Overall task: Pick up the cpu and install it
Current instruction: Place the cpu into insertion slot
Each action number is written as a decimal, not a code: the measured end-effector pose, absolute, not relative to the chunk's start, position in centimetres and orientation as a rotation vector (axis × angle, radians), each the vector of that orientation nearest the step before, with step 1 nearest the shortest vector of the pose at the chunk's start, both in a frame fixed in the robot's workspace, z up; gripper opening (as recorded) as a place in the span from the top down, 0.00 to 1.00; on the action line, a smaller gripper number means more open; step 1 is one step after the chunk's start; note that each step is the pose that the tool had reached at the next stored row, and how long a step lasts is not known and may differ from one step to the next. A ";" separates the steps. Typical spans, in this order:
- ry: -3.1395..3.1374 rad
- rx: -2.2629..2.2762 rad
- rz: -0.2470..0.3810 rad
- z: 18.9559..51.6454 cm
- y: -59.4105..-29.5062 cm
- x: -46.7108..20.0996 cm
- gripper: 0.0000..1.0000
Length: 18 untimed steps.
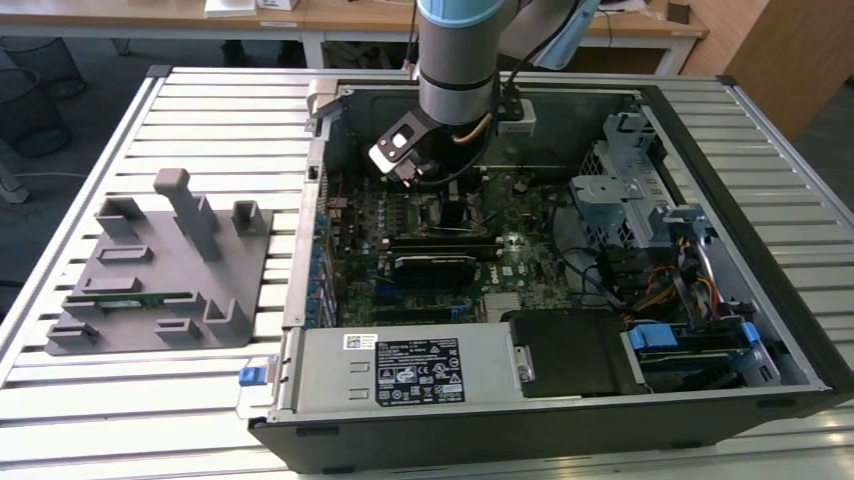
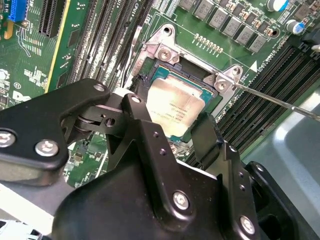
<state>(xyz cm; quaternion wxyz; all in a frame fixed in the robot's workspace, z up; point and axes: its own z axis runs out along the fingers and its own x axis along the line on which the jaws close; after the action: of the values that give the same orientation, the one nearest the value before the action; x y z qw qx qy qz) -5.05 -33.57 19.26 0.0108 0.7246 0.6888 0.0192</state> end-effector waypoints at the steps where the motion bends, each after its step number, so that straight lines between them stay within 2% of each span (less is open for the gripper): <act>1: 2.149 2.261 0.060 19.3 -33.6 -5.0 0.39; 8: 2.149 2.261 0.060 20.0 -33.6 -5.1 0.40; 9: 2.149 2.261 0.059 20.2 -33.6 -5.1 0.46; 10: 2.149 2.261 0.059 20.3 -33.6 -5.1 0.46; 12: 2.150 2.262 0.058 20.5 -33.6 -5.0 0.59; 13: 2.150 2.262 0.057 20.6 -33.6 -5.0 0.59; 15: 2.151 2.263 0.055 20.7 -33.6 -5.0 0.70; 16: 2.152 2.264 0.054 20.7 -33.6 -5.0 0.70; 18: 2.153 2.265 0.050 20.9 -33.6 -5.0 0.82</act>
<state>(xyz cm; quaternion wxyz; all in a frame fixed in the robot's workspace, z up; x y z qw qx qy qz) -4.98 -33.57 20.93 0.0079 0.7247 0.6889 0.0161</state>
